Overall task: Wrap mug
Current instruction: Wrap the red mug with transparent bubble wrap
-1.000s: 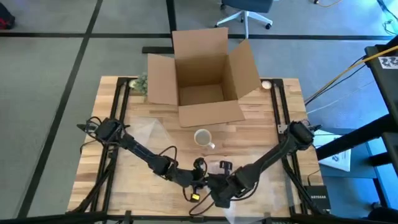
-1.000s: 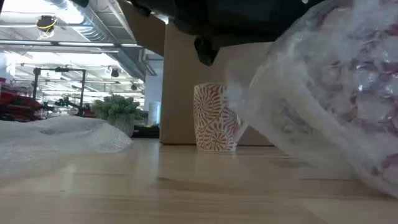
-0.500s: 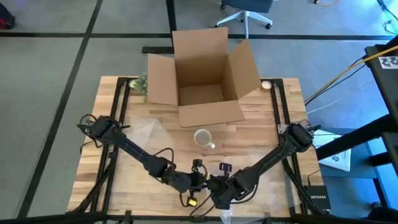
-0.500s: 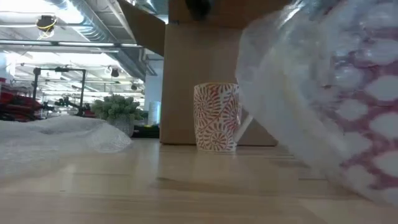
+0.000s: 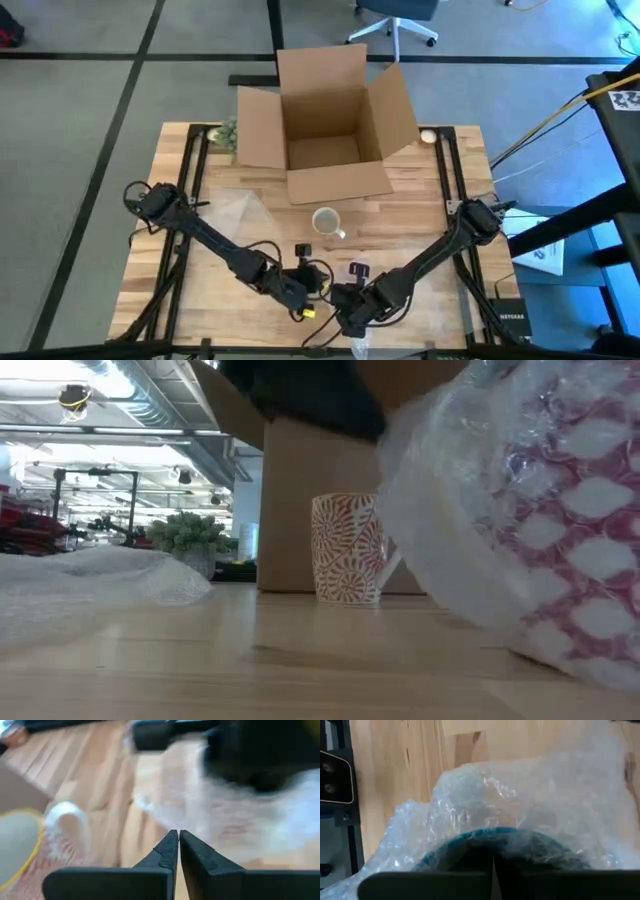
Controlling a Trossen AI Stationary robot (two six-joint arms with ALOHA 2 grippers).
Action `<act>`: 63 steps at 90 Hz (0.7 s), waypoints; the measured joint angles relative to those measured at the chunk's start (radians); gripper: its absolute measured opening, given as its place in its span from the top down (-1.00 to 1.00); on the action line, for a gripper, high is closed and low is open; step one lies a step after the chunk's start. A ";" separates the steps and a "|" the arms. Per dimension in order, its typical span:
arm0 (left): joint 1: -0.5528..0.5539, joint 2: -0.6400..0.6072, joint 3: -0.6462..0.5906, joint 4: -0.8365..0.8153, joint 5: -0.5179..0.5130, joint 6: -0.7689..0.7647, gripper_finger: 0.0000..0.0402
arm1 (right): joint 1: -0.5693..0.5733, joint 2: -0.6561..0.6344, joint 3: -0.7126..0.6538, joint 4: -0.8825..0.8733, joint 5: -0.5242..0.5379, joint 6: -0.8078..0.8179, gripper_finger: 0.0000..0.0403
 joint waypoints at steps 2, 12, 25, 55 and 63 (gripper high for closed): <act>0.004 0.001 -0.009 0.022 0.008 -0.006 1.00 | 0.000 0.000 0.000 0.000 0.003 0.000 1.00; 0.024 0.019 -0.029 0.144 0.101 -0.006 1.00 | 0.000 0.000 0.000 0.009 0.017 0.000 1.00; 0.031 0.059 -0.029 0.306 0.216 0.005 1.00 | -0.001 0.000 -0.001 0.027 0.036 -0.022 1.00; 0.029 0.064 -0.017 0.353 0.235 -0.010 1.00 | 0.002 0.000 -0.002 0.054 0.054 -0.045 1.00; 0.022 0.064 -0.017 0.354 0.232 0.013 1.00 | 0.002 0.000 -0.001 0.056 0.053 -0.046 1.00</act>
